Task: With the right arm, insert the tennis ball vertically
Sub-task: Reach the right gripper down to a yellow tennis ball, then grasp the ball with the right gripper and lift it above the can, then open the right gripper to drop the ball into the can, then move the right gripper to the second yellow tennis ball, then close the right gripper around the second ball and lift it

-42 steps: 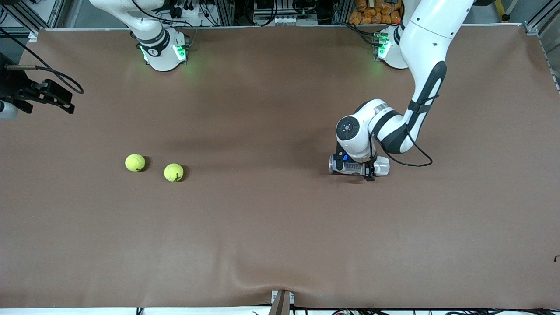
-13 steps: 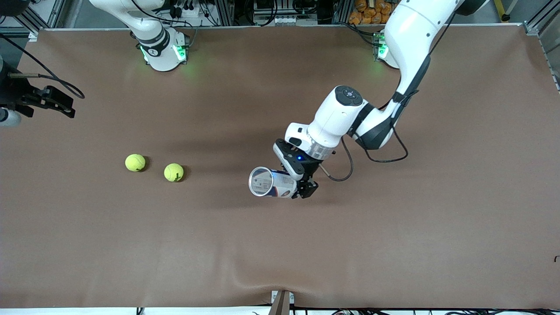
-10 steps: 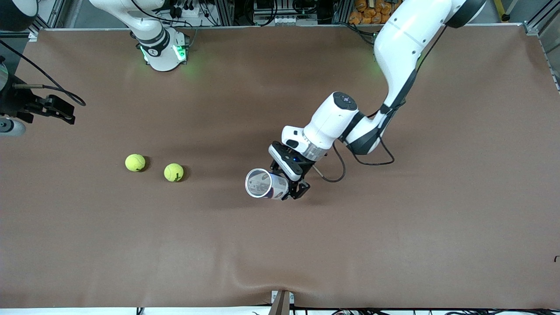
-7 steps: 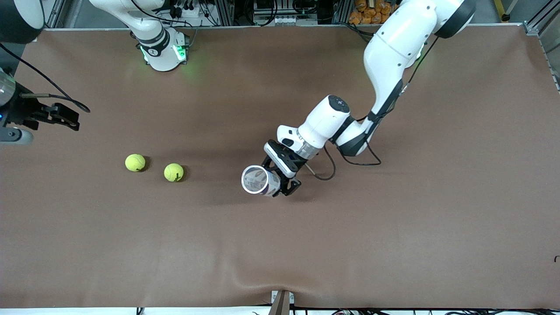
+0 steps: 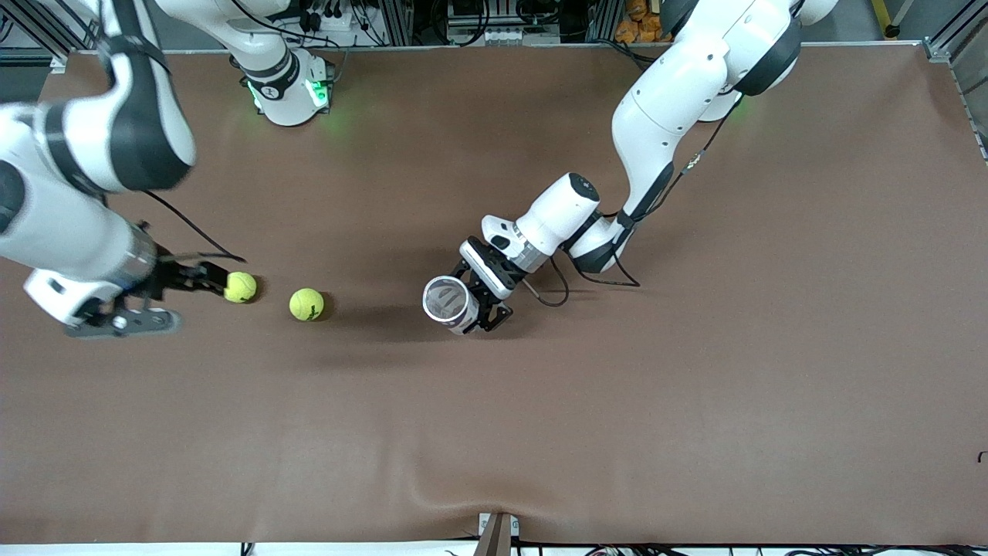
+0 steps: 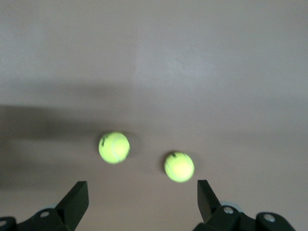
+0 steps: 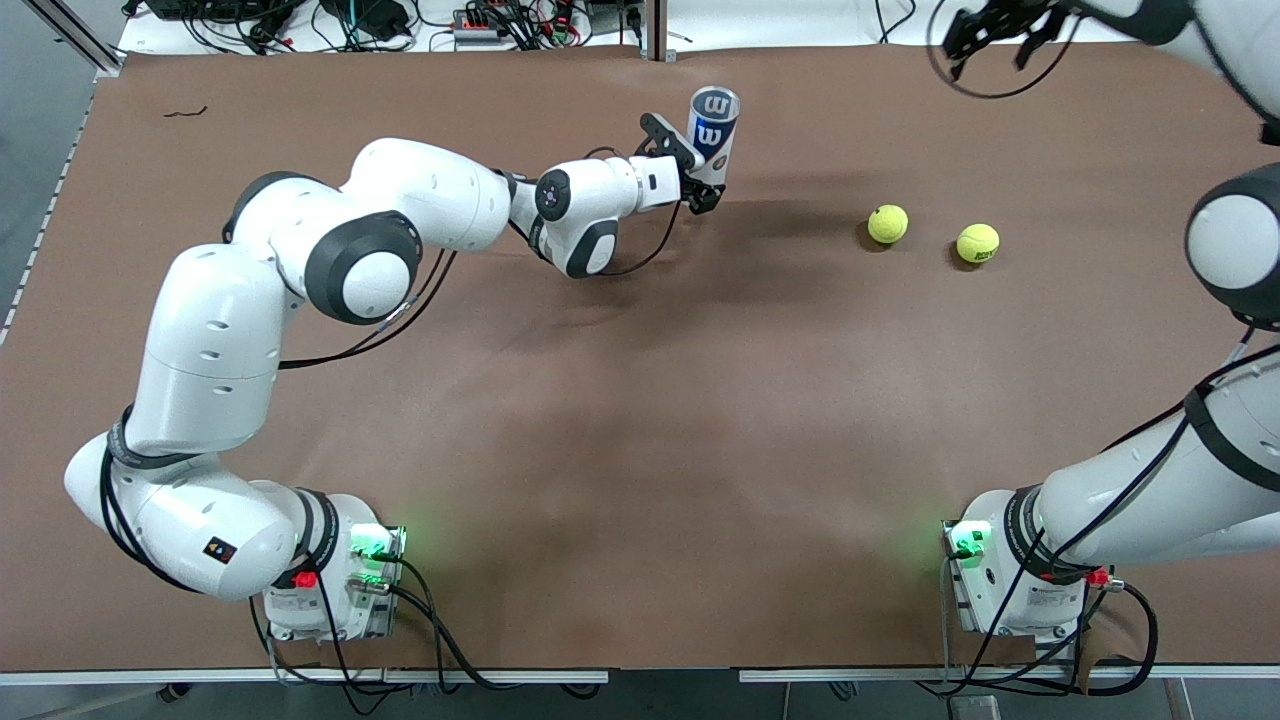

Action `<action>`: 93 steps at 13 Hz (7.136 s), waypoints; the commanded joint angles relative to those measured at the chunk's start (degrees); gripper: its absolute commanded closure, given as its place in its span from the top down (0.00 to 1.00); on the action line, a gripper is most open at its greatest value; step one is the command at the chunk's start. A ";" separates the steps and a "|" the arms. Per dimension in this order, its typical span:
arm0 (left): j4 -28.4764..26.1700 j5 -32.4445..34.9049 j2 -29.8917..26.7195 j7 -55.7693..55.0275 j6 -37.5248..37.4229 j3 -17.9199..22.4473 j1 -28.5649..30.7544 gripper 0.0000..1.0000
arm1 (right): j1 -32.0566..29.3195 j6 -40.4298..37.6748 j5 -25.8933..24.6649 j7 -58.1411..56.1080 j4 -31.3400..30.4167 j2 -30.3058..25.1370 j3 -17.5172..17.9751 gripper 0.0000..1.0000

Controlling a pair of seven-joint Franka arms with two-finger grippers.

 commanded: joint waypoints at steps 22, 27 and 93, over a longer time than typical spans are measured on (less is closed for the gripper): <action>-0.20 -2.45 4.09 -0.13 0.98 2.89 -5.08 0.99 | 4.78 32.59 1.39 10.31 -25.77 8.92 -0.33 1.00; -1.61 -2.36 3.04 -0.13 0.98 2.89 -5.25 1.00 | 4.78 33.73 0.16 10.31 -26.56 9.54 -0.33 0.73; -11.02 -1.66 -5.49 1.11 0.98 2.89 -3.50 0.83 | -11.74 12.03 0.60 -0.24 -18.47 8.58 0.37 1.00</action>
